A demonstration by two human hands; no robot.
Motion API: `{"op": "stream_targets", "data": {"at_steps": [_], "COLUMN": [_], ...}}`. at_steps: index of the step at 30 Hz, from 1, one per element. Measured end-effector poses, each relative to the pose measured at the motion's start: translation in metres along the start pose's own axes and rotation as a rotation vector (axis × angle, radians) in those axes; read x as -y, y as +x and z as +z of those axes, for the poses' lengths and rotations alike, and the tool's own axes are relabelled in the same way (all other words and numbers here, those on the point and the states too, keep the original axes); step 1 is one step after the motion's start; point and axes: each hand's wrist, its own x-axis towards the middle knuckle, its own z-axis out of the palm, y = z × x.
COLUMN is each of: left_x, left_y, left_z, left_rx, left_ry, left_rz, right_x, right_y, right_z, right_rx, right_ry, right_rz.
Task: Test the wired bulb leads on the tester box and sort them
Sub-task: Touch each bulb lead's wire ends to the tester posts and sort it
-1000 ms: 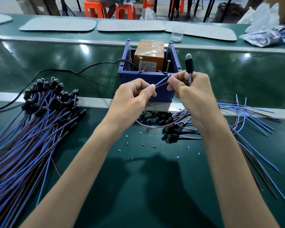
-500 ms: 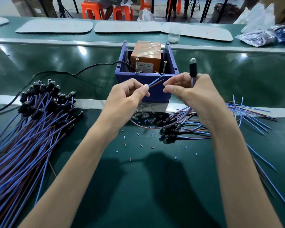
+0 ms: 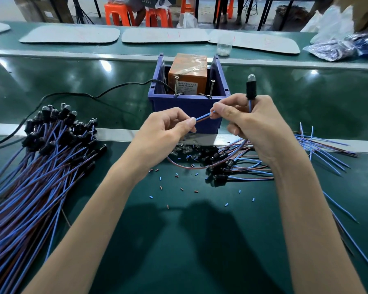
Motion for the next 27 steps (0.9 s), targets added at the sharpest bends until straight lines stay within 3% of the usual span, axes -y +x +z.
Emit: {"op": "stream_targets", "data": {"at_steps": [13,27], "left_x": [-0.0006,0.0011], "left_y": [-0.0015,0.0002], "left_z": [-0.0007,-0.0004], "left_rx": [0.015,0.012], "left_ry": [0.030,0.029], "left_rz": [0.025,0.017], "right_x": [0.0013,-0.0045], "right_y": [-0.0021,0.0026], "right_z": [-0.0012,0.0051], "right_rx": [0.080,0.031], "right_ry": [-0.099,-0.123], "right_rz": [0.026,0.042]}}
